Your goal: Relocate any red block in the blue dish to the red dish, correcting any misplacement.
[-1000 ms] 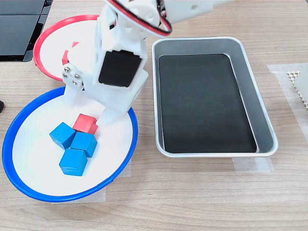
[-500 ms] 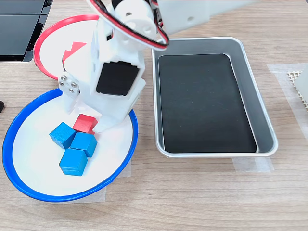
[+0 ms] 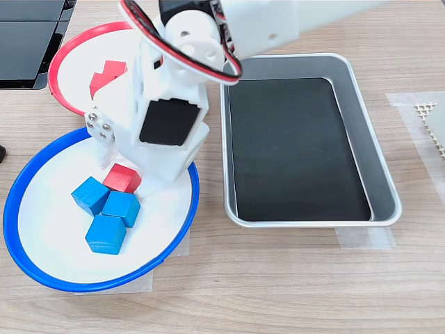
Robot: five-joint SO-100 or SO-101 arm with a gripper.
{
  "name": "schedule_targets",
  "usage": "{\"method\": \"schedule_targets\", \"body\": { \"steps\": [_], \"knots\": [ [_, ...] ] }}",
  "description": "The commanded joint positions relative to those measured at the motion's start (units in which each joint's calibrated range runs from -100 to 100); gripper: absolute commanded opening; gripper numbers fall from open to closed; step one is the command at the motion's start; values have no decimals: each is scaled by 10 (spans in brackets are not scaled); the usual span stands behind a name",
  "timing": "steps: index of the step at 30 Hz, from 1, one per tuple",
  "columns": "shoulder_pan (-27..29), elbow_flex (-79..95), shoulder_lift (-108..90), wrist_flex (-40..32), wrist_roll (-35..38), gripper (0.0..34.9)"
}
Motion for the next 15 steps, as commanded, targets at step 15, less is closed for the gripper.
{"method": "schedule_targets", "body": {
  "steps": [15],
  "knots": [
    [9,-20,3,-22,-8,94]
  ]
}}
